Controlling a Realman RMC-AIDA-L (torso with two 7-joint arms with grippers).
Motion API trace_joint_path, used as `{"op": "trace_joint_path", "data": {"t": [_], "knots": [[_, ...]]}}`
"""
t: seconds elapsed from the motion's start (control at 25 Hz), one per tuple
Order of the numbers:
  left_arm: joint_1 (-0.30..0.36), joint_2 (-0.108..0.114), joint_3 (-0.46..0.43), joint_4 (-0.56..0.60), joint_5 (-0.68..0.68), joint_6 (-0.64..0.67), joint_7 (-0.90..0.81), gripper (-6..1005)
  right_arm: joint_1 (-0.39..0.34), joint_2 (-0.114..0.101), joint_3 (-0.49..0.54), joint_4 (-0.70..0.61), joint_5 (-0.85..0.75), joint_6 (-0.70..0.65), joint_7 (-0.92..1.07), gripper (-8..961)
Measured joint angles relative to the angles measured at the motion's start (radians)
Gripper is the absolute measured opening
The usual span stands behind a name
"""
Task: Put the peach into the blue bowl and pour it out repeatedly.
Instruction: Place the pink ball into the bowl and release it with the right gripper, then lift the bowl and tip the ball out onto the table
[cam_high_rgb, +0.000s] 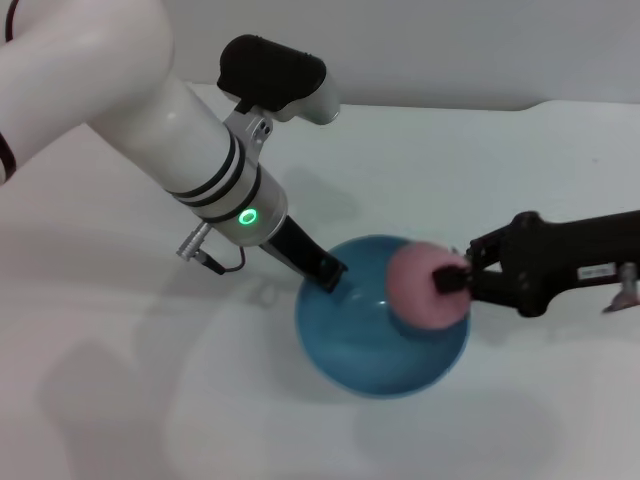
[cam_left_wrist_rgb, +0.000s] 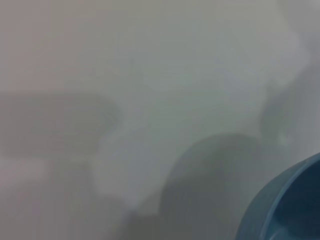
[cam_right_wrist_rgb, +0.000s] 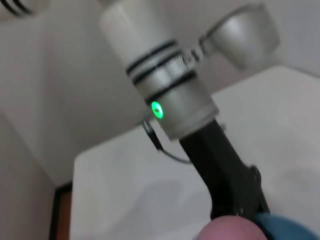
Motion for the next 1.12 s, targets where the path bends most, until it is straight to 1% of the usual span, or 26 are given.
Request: {"op": "trace_joint_path", "data": {"t": [0.08, 0.16, 0.28, 0.48, 0.68, 0.76, 0.84, 0.88, 0.92, 1.0, 1.04, 1.12], "knots": [[-0.002, 0.000, -0.003, 0.001, -0.001, -0.002, -0.005, -1, -0.002, 0.001, -0.037, 0.002, -0.009, 0.041, 0.000, 92], [-0.004, 0.001, -0.003, 0.003, -0.002, -0.004, -0.009, -1, -0.001, 0.002, -0.072, 0.009, -0.020, 0.075, 0.000, 115], [-0.006, 0.002, -0.004, 0.003, -0.003, -0.009, -0.010, -1, 0.002, 0.002, -0.077, 0.014, -0.022, 0.075, 0.000, 149], [-0.014, 0.003, -0.005, 0.003, -0.003, -0.016, -0.010, -1, 0.005, -0.001, -0.074, 0.010, -0.024, 0.069, 0.000, 365], [-0.019, 0.004, -0.004, 0.003, -0.003, -0.038, -0.010, -1, -0.003, -0.001, -0.050, 0.005, -0.037, 0.074, 0.012, 400], [-0.018, 0.004, -0.003, 0.005, -0.006, -0.082, -0.010, -1, -0.010, -0.002, 0.008, 0.003, -0.046, 0.076, 0.032, 415], [-0.013, 0.002, 0.008, 0.003, -0.019, -0.153, -0.007, -1, -0.024, -0.003, 0.103, 0.003, -0.045, 0.085, 0.068, 429], [-0.010, 0.002, 0.020, -0.002, -0.024, -0.187, -0.004, -1, -0.046, -0.004, 0.208, 0.006, -0.031, 0.097, 0.111, 436], [-0.009, 0.002, 0.031, -0.005, -0.027, -0.212, -0.003, -1, -0.046, -0.004, 0.208, 0.006, -0.031, 0.097, 0.111, 435], [-0.001, 0.001, 0.084, -0.011, -0.029, -0.308, -0.001, -1, -0.078, -0.004, 0.323, 0.015, -0.021, 0.104, 0.143, 433], [0.001, 0.001, 0.096, -0.012, -0.029, -0.332, -0.001, -1, -0.091, -0.004, 0.363, 0.019, -0.023, 0.105, 0.146, 432], [0.023, 0.002, 0.144, -0.018, -0.022, -0.488, 0.000, -1, -0.120, -0.006, 0.442, 0.025, -0.041, 0.106, 0.149, 432]]}}
